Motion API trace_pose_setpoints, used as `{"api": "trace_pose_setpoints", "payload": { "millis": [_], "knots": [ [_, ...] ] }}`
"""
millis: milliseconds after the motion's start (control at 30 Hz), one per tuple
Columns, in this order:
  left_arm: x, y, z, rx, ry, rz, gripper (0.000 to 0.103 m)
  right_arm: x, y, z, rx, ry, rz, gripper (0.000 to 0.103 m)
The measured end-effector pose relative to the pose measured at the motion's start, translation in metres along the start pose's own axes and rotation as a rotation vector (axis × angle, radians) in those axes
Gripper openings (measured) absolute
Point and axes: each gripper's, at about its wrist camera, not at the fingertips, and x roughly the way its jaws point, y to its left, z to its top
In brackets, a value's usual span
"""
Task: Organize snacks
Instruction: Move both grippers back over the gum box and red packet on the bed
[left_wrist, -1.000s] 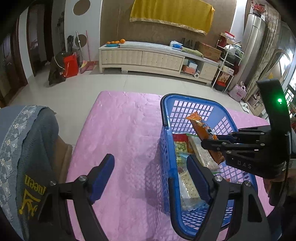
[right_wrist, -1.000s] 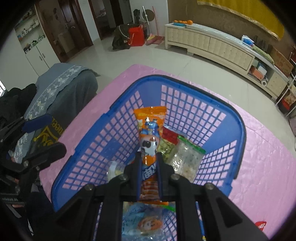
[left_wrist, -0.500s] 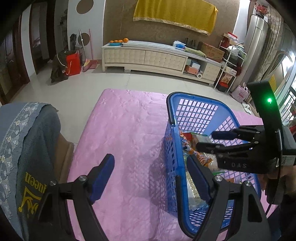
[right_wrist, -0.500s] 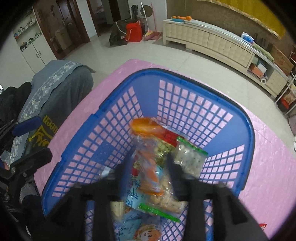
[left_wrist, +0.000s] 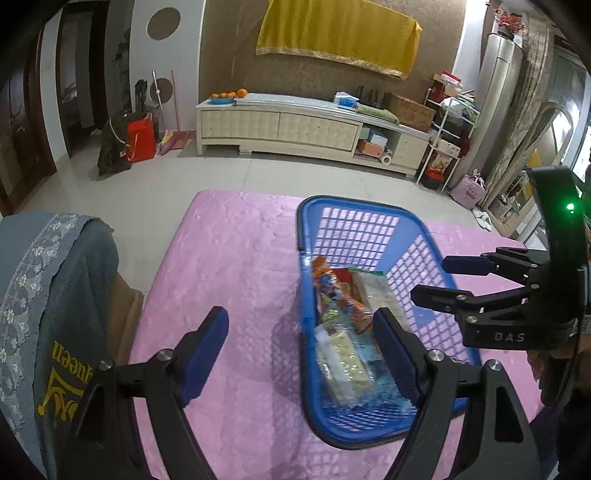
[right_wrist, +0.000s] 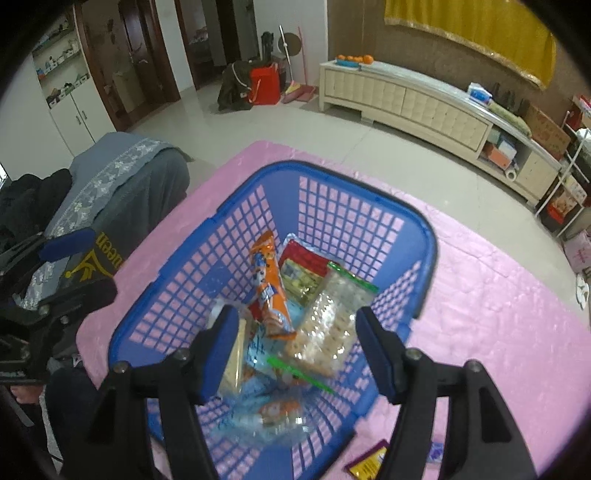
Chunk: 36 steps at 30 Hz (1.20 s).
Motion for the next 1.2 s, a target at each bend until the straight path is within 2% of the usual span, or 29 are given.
{"api": "trace_pose_setpoints", "payload": {
  "millis": [167, 333, 633, 1000, 1200],
  "knots": [
    [-0.019, -0.025, 0.000, 0.037, -0.028, -0.002, 0.079, -0.031, -0.006, -0.011, 0.005, -0.041, -0.020, 0.072],
    [-0.034, -0.051, -0.003, 0.084, -0.045, -0.007, 0.079, -0.062, -0.018, -0.025, 0.027, -0.081, -0.041, 0.077],
    [-0.045, -0.107, -0.014, 0.159, -0.046, -0.051, 0.079, -0.104, -0.049, -0.070, 0.086, -0.117, -0.087, 0.078],
    [-0.037, -0.174, -0.037, 0.258, -0.030, -0.121, 0.079, -0.132, -0.102, -0.132, 0.196, -0.118, -0.139, 0.079],
    [-0.017, -0.210, -0.047, 0.299, 0.013, -0.156, 0.079, -0.141, -0.128, -0.159, 0.241, -0.115, -0.168, 0.079]
  ]
}}
